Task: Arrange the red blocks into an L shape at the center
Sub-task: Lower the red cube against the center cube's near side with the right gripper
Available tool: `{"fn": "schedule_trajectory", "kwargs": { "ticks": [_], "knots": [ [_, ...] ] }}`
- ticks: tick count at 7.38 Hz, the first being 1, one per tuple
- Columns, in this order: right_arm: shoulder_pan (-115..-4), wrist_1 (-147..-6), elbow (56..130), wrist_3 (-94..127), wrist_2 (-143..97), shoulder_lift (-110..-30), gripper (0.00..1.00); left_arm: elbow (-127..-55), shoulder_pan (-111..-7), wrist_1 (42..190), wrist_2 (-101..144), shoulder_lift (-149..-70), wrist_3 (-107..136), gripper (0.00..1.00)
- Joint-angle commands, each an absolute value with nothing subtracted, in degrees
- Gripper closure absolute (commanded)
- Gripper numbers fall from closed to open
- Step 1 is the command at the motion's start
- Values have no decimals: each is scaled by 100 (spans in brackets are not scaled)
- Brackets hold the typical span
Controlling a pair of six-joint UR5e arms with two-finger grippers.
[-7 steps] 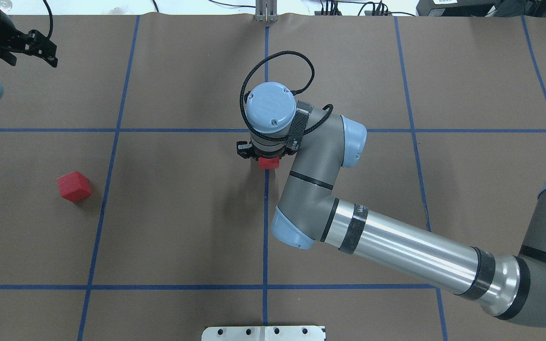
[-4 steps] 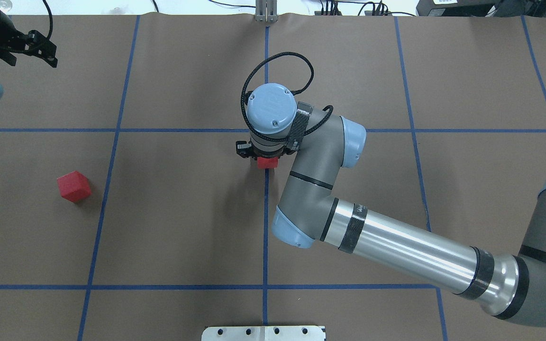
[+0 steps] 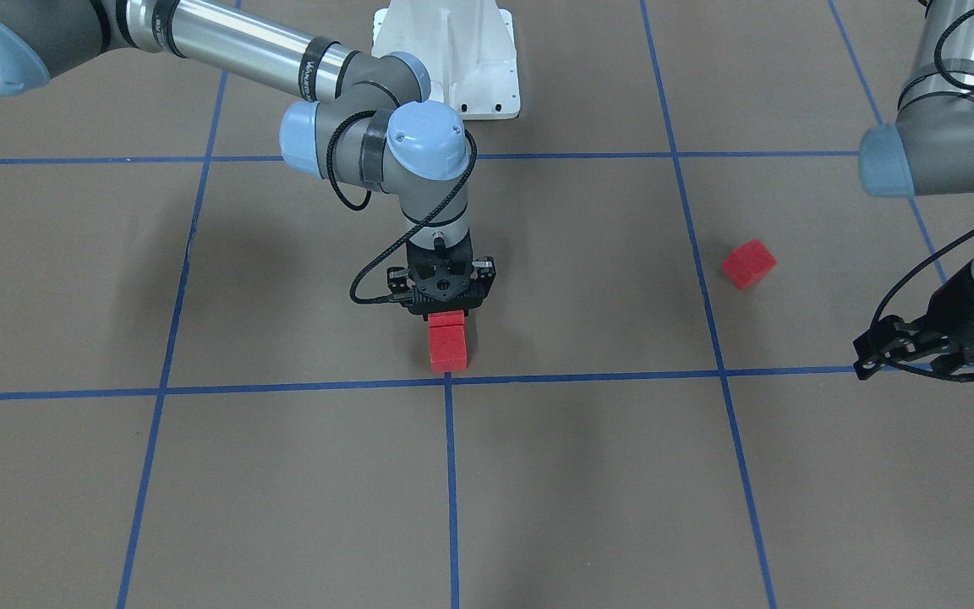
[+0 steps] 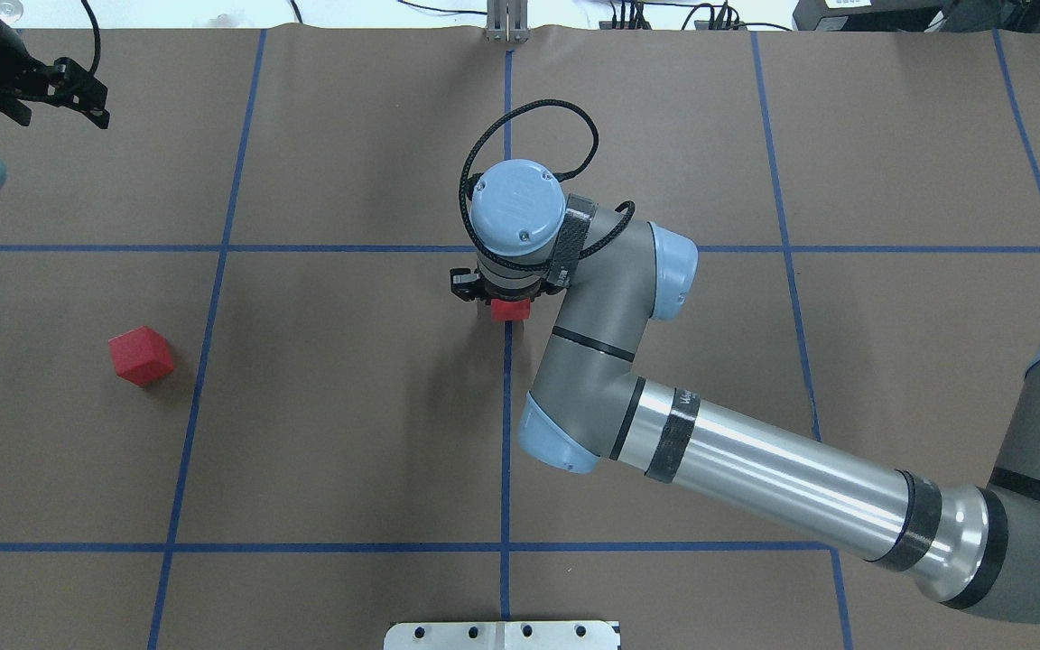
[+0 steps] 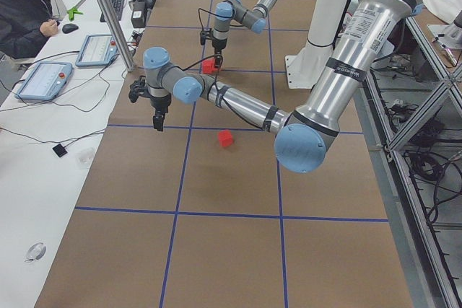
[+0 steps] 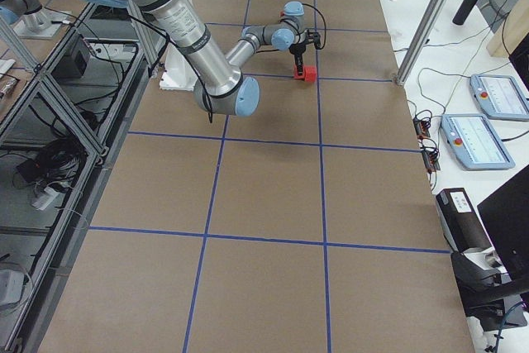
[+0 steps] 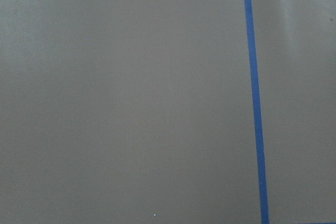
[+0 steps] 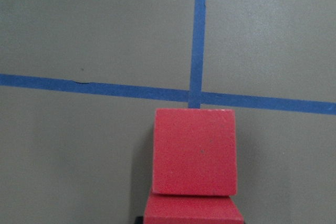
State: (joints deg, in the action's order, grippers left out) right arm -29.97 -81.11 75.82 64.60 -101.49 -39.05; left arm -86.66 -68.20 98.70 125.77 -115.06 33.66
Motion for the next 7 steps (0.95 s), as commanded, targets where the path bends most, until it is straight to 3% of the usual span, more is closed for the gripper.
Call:
{"fn": "schedule_trajectory", "kwargs": {
  "ticks": [1,2,3,4,5,6,7],
  "knots": [
    [-2997,-8112,7576,6460,-10134,-3902,64,-8666,-6820,9870,12577,-11514,3366,0],
    [-2997,-8112,7576,6460,-10134,-3902,54,-8666,-6820,9870,12577,-11514,3366,0],
    [-2988,-8112,7576,6460,-10134,-3902,35,-8666,-6820,9870,12577,-11514,3366,0],
    [-2988,-8104,7576,6469,-10090,-3902,24,-8666,-6820,9870,12577,-11505,3366,0],
    [-2988,-8104,7567,6469,-10055,-3902,19,-8666,-6820,9870,12577,-11514,3366,0],
    [-2988,-8104,7567,6460,-10055,-3902,6,-8666,-6820,9870,12577,-11514,3366,0],
    [-2988,-8104,7567,6469,-10055,-3902,3,-8666,-6820,9870,12577,-11514,3366,0]
  ]
}}
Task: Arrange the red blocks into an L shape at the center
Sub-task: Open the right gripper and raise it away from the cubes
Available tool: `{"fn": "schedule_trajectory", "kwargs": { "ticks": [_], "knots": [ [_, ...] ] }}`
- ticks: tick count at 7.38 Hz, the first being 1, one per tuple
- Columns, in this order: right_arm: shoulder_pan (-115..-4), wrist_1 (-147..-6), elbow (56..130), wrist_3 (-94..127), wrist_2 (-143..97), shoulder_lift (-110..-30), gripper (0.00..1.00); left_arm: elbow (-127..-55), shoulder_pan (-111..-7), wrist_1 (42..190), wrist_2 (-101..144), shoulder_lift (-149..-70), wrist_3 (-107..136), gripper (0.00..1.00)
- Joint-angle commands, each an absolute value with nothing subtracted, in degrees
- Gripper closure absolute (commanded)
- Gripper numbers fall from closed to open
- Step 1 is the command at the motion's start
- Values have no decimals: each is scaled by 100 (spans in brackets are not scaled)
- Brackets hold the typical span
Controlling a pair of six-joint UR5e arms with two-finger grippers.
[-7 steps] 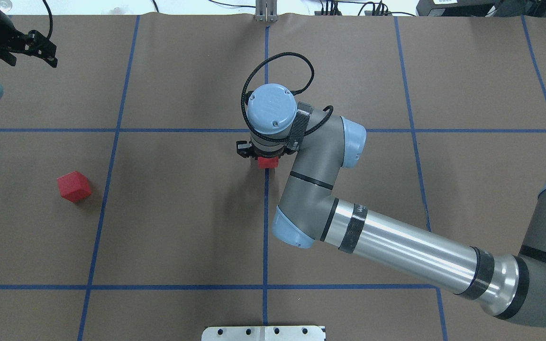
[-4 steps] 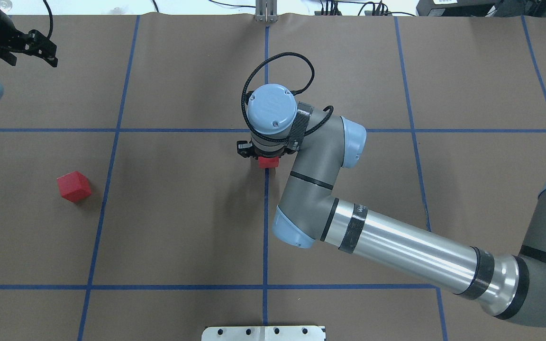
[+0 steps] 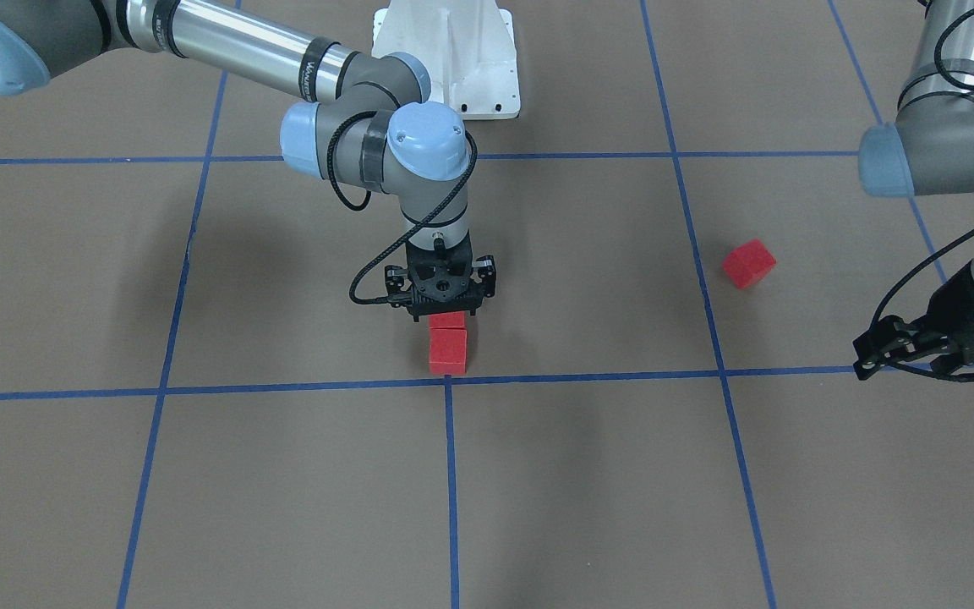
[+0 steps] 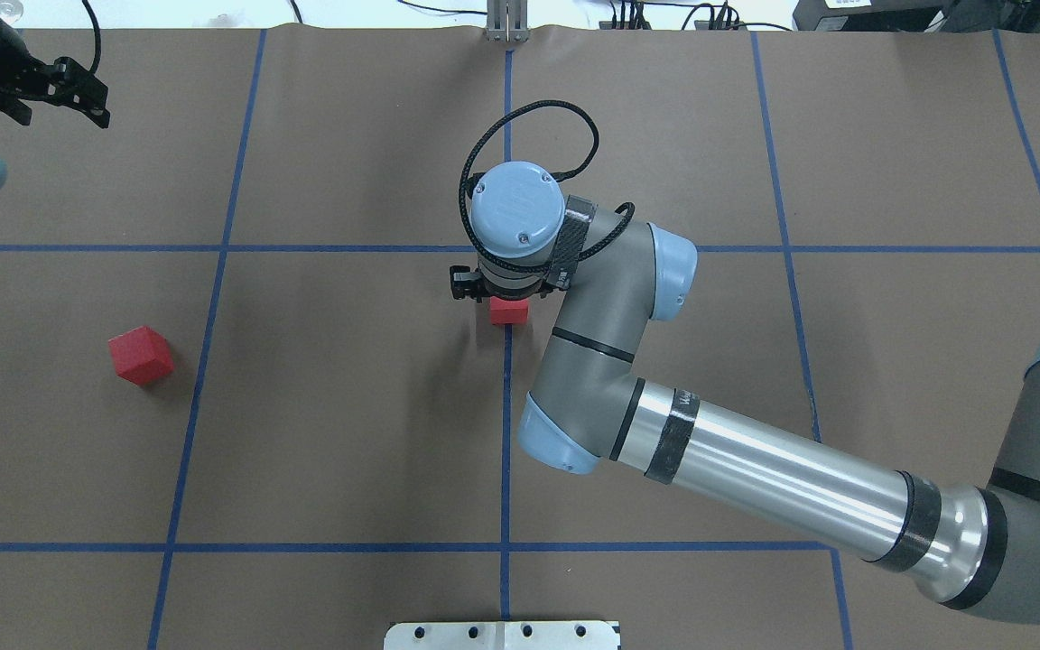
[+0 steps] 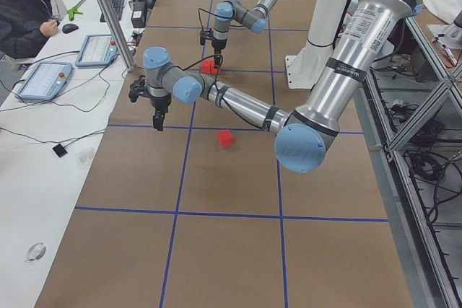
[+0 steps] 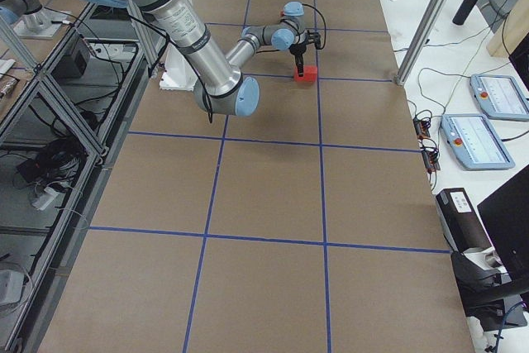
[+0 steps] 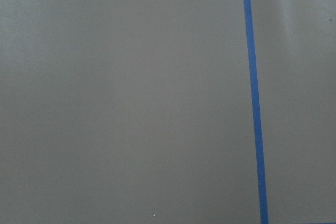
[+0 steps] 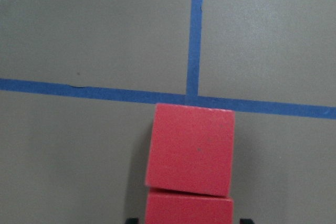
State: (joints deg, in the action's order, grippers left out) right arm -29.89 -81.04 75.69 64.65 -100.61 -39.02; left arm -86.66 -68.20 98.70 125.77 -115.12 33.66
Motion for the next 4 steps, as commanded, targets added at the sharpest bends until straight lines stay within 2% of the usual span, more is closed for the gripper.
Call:
{"fn": "schedule_trajectory", "kwargs": {
  "ticks": [1,4],
  "knots": [
    [-2988,-8104,7567,6469,-10055,-3902,3,-8666,-6820,9870,12577,-11514,3366,0],
    [-3172,-8190,7733,6530,-10264,-3745,2,-8684,-6829,9861,12586,-11566,3384,0]
  ]
}}
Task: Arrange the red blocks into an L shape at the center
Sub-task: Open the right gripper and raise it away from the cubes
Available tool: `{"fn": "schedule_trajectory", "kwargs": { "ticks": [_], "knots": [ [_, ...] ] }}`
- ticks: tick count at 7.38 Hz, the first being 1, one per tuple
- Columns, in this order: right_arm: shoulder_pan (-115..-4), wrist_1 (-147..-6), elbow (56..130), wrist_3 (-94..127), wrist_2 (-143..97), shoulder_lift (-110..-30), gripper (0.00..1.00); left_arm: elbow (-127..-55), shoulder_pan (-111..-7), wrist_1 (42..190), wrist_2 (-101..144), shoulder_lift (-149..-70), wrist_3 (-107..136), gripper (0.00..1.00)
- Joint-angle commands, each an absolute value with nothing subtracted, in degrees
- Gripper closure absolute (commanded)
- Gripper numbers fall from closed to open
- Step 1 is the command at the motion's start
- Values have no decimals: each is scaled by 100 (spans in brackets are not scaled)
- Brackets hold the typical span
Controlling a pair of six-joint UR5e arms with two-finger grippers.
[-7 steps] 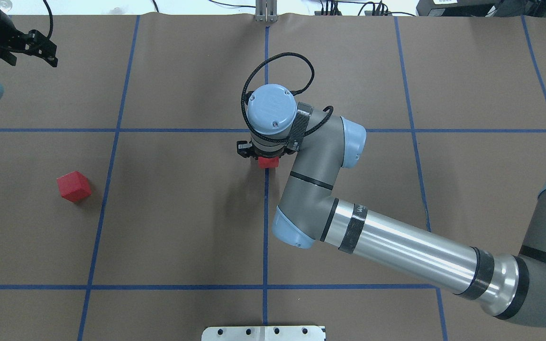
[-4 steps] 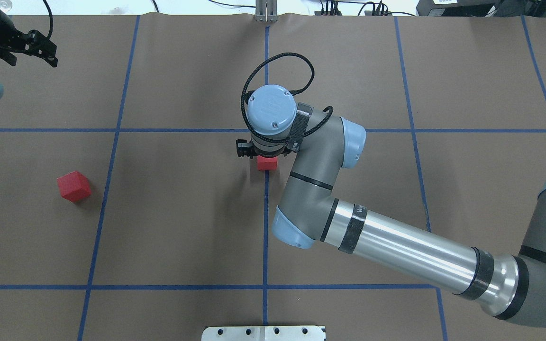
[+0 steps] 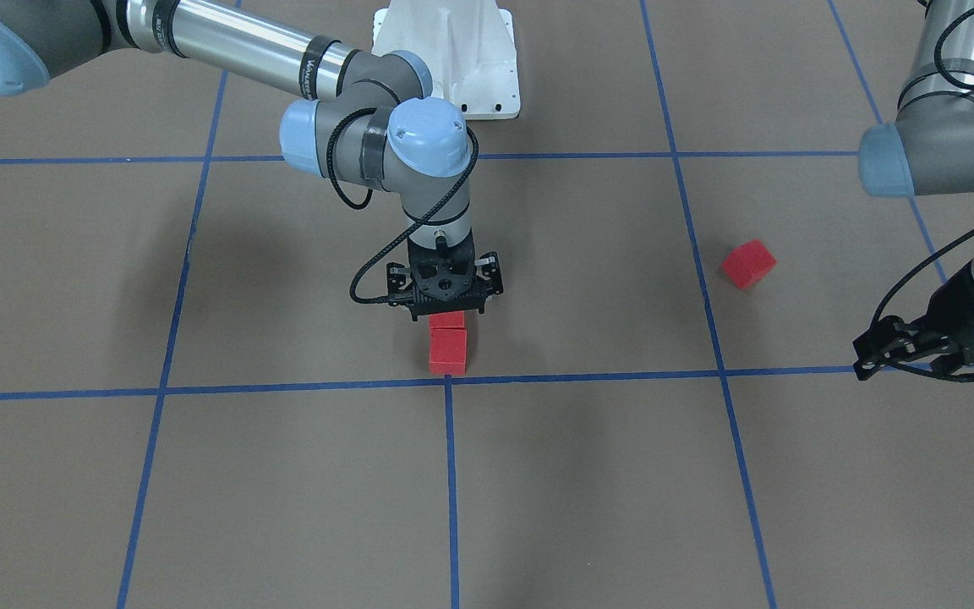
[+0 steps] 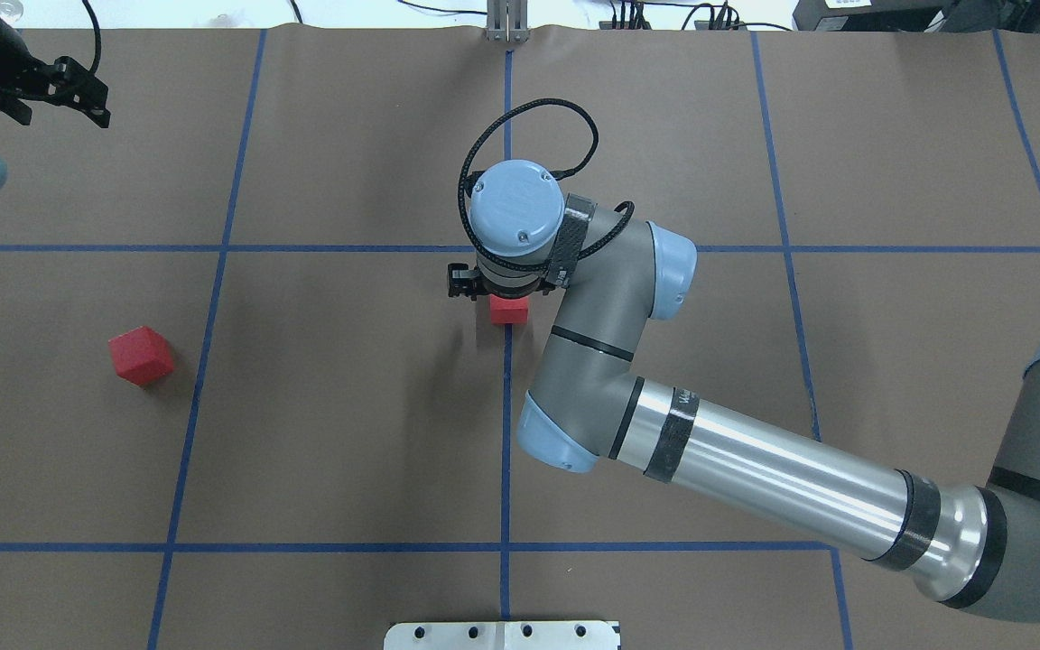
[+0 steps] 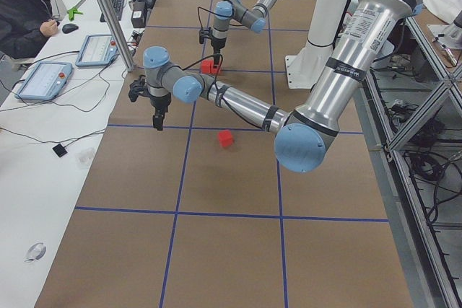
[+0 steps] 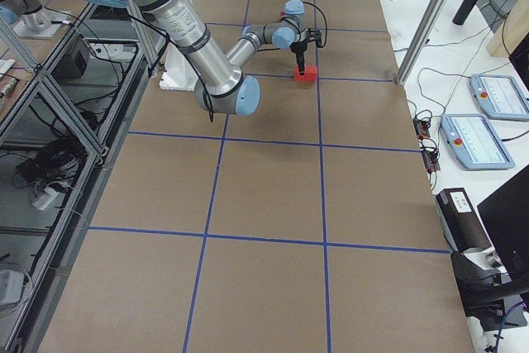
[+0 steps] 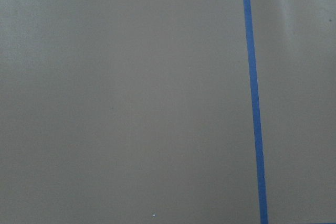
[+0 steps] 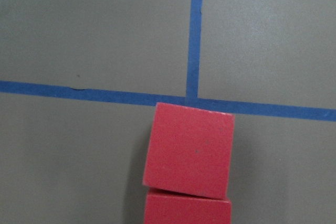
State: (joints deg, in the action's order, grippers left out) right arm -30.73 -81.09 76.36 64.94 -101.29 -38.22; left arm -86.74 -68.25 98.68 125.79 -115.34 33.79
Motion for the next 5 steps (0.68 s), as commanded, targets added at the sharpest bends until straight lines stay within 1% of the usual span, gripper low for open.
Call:
{"fn": "schedule_trajectory", "kwargs": {
  "ticks": [1,3,5],
  "knots": [
    [-3329,-8444,7961,6539,-10570,-3744,2,-8692,-6829,9861,12586,-11575,3384,0],
    [-3786,-9050,8453,6495,-11046,-3762,1,-8727,-6829,9835,12813,-11567,3575,0],
    [-4252,-9255,8727,6408,-11425,-3962,1,-9156,-6707,9861,12815,-11348,4244,0]
  ]
}}
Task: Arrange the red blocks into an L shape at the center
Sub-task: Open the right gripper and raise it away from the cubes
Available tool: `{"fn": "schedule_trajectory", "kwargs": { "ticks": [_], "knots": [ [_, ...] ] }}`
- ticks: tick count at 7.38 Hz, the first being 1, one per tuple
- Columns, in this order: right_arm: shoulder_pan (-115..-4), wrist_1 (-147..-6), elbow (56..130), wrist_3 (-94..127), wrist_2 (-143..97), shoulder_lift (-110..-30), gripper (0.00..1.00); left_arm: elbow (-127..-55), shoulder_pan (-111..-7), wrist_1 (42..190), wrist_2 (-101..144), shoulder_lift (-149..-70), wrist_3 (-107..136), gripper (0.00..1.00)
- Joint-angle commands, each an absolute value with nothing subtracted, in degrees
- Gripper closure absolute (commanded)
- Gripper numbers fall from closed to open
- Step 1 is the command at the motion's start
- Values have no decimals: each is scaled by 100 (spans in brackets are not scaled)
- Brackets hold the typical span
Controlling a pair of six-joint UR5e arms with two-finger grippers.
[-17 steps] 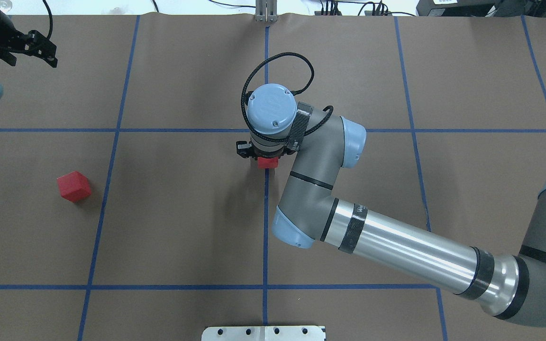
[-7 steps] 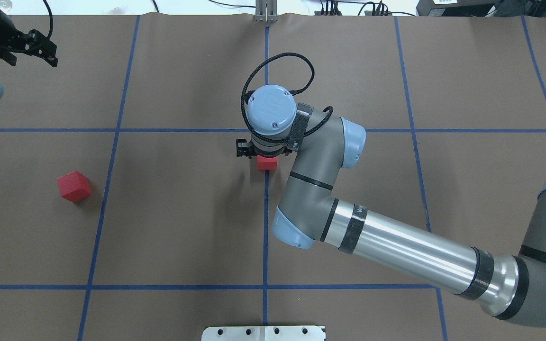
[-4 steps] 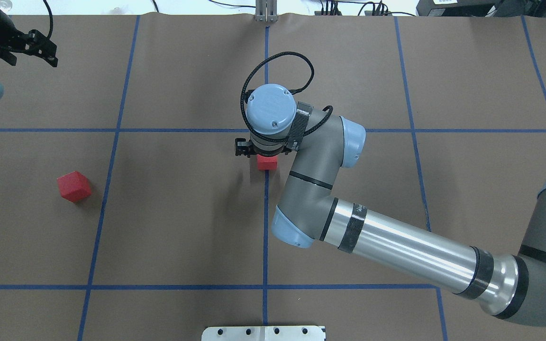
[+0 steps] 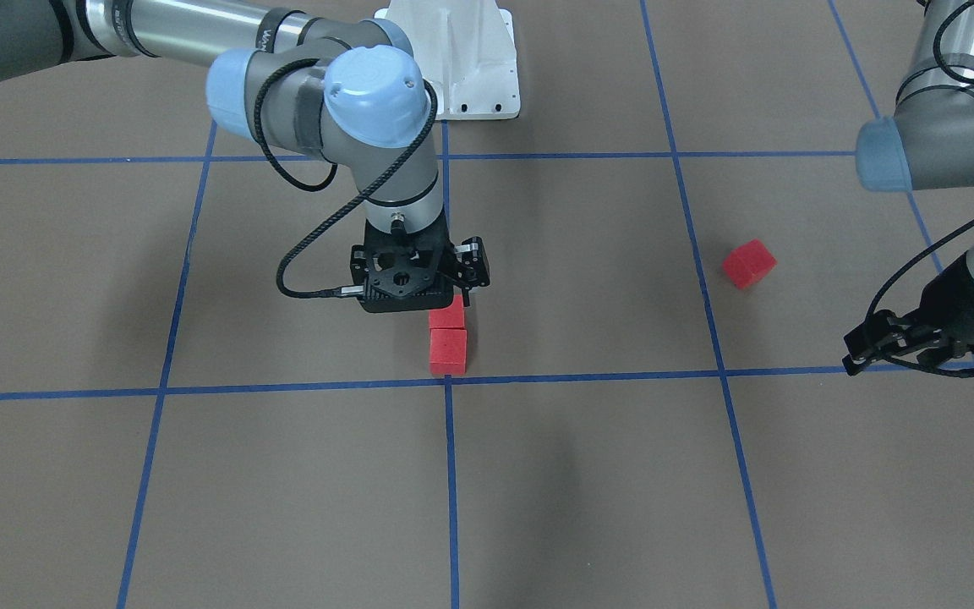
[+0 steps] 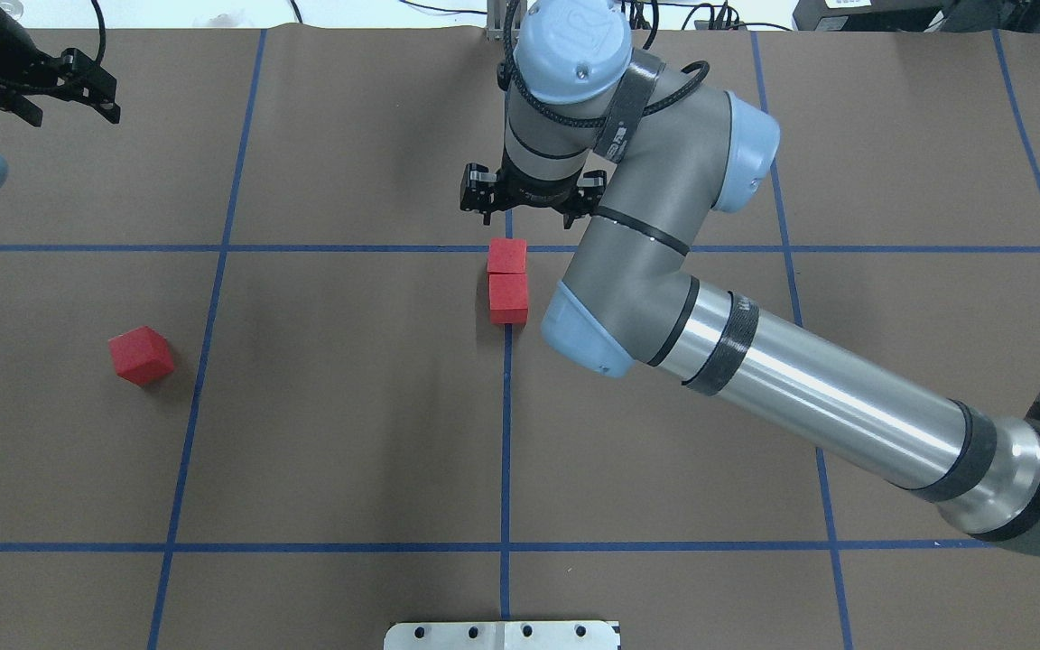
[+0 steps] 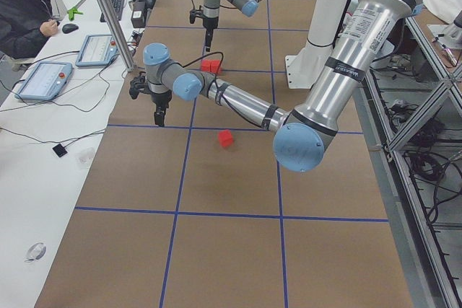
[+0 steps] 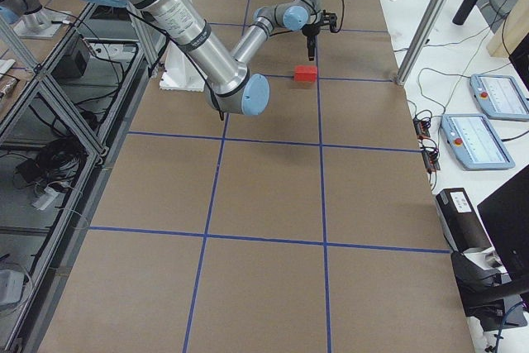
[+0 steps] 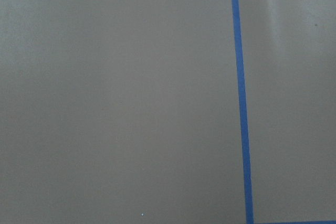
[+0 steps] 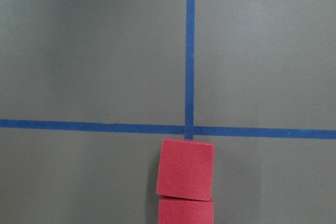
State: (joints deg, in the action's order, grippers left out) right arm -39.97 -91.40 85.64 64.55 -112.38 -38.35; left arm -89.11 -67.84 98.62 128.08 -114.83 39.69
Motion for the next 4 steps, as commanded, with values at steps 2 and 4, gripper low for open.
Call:
{"fn": "schedule_trajectory", "kwargs": {
  "ticks": [2,4],
  "knots": [
    [-4682,-9255,8937,5847,-11556,-4427,1,-9927,-6339,9853,12753,-10648,4480,0],
    [-5070,-9246,9210,5084,-11733,-4981,1,-10597,-5280,9853,11696,-10153,6212,0]
  ]
}}
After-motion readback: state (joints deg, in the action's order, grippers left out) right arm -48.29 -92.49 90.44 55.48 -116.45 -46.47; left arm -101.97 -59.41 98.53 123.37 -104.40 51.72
